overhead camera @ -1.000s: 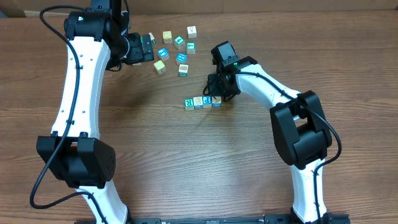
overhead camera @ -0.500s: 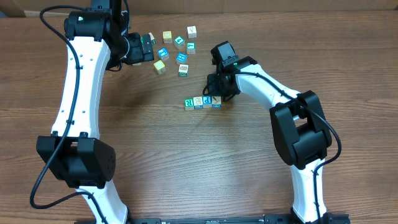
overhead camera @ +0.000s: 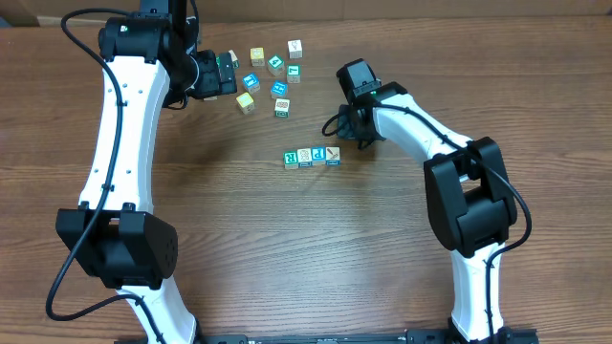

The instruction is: Form a horizontal line

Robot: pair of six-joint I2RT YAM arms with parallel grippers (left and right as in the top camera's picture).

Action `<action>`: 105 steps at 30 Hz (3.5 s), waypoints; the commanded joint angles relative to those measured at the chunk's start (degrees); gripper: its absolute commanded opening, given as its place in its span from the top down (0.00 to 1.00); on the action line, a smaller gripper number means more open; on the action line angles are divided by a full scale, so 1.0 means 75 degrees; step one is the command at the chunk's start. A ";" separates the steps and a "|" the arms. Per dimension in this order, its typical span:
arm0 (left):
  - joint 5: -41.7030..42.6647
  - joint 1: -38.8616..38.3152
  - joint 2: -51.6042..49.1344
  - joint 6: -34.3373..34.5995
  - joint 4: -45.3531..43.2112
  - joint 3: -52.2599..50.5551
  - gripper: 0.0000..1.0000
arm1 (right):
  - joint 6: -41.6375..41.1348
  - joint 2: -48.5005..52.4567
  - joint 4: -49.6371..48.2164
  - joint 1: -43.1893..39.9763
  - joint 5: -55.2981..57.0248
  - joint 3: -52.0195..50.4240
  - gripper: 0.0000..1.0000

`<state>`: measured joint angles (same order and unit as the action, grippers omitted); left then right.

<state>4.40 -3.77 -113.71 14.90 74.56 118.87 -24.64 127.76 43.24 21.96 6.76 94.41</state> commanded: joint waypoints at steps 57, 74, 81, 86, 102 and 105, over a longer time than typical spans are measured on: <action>0.2046 -0.0662 -0.0664 -0.0370 0.1212 -0.1306 0.96 | 0.0289 -0.0420 0.1483 -0.4194 -0.0399 0.0393 0.00; 0.0213 -0.3302 -0.0667 0.2704 -0.1827 -0.4444 0.96 | 0.0289 -0.0420 0.1064 -0.4194 -0.0399 0.0393 0.00; -0.0816 -0.3293 -0.0667 0.2570 -0.2285 -0.4538 0.96 | 0.0289 -0.0420 0.1064 -0.4194 -0.0399 0.0393 0.00; -0.0845 -0.3220 0.0169 0.2192 -0.2235 -0.4319 0.96 | 0.0289 -0.0420 0.1064 -0.4194 -0.0399 0.0393 0.00; -0.1635 -0.3687 0.1961 0.3150 -0.5126 -0.7306 0.96 | 0.0289 -0.0420 0.1064 -0.4194 -0.0399 0.0393 0.00; -0.1626 -0.3544 0.1915 0.2914 -0.5269 -0.7309 0.96 | 0.0289 -0.0420 0.1064 -0.4194 -0.0399 0.0393 0.00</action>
<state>-7.97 -31.44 -99.88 37.54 35.94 63.35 -22.41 126.87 51.46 -9.34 3.57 96.23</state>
